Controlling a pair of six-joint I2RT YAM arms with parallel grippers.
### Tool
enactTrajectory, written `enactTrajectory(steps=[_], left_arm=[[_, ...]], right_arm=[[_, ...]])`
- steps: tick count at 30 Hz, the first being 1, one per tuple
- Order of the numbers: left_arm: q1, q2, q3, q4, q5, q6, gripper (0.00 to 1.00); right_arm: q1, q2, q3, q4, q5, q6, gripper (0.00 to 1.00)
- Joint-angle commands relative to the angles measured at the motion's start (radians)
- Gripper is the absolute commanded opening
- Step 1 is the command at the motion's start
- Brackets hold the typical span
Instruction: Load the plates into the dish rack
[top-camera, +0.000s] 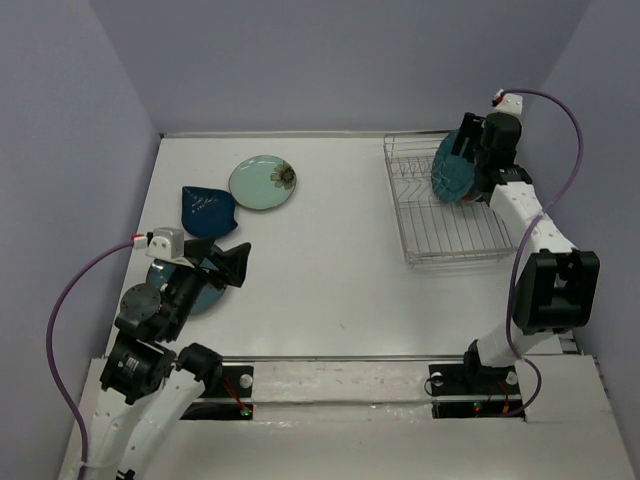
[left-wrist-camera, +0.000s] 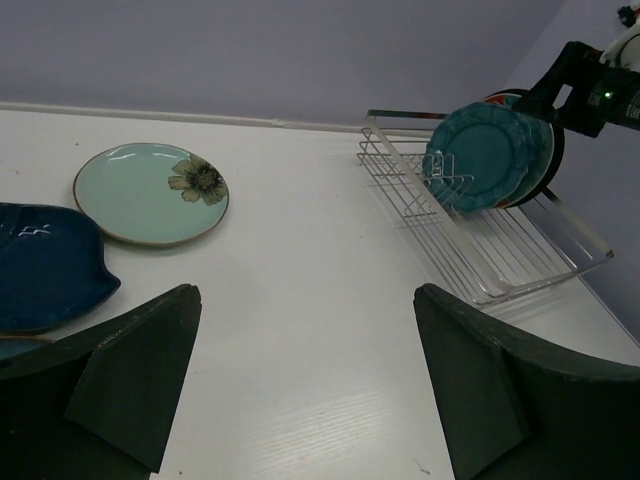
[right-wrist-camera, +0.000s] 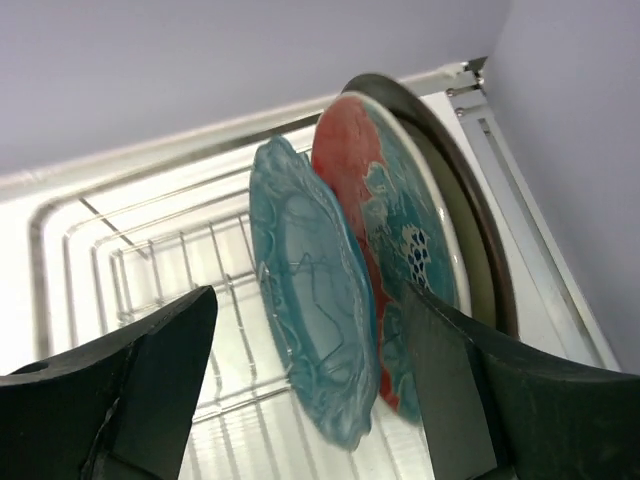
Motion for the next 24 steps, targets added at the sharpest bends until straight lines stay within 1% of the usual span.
enactTrajectory(steps=[1,2,3,4,5,6,7,9,10,12,13,16,19,21,24], left_arm=[[0.012,0.014,0.001,0.050,-0.024,0.005,0.99],[0.015,0.015,0.003,0.051,-0.028,0.003,0.99],[0.015,0.020,0.007,0.056,-0.037,0.002,0.99],[0.015,0.028,0.012,0.058,-0.045,0.000,0.99],[0.015,0.031,0.017,0.061,-0.053,0.000,0.99],[0.015,0.037,0.033,0.059,-0.062,-0.002,0.99],[0.017,0.046,0.046,0.061,-0.077,0.000,0.99],[0.017,0.051,0.070,0.059,-0.097,0.005,0.99],[0.015,0.049,0.090,0.064,-0.125,0.011,0.99],[0.015,0.045,0.098,0.068,-0.157,0.020,0.99],[0.015,0.035,0.092,0.073,-0.197,0.021,0.99],[0.015,0.016,0.044,0.082,-0.251,0.020,0.99],[0.015,0.015,0.032,0.070,-0.254,0.009,0.99],[0.015,0.011,0.026,0.071,-0.251,0.002,0.99],[0.015,0.008,0.021,0.071,-0.237,-0.002,0.99]], right_arm=[[0.136,-0.138,0.023,-0.027,-0.057,0.165,0.79],[0.186,-0.146,0.012,-0.024,-0.061,0.179,0.78],[0.305,-0.147,-0.007,-0.010,-0.076,0.201,0.77],[0.363,-0.137,-0.012,-0.007,-0.090,0.213,0.75],[0.464,-0.124,-0.017,-0.001,-0.105,0.237,0.74],[0.507,-0.089,-0.035,0.011,-0.163,0.298,0.73],[0.546,-0.069,-0.046,0.083,-0.195,0.334,0.72],[0.621,-0.025,-0.063,0.143,-0.234,0.429,0.71],[0.692,0.023,-0.066,0.195,-0.274,0.452,0.71],[0.760,0.073,-0.055,0.240,-0.291,0.494,0.71],[0.823,0.133,-0.031,0.272,-0.309,0.524,0.71],[0.911,0.241,0.035,0.296,-0.358,0.584,0.71],[0.960,0.412,0.104,0.324,-0.419,0.652,0.71],[0.974,0.471,0.135,0.341,-0.435,0.702,0.71],[0.995,0.570,0.188,0.359,-0.499,0.753,0.70]])
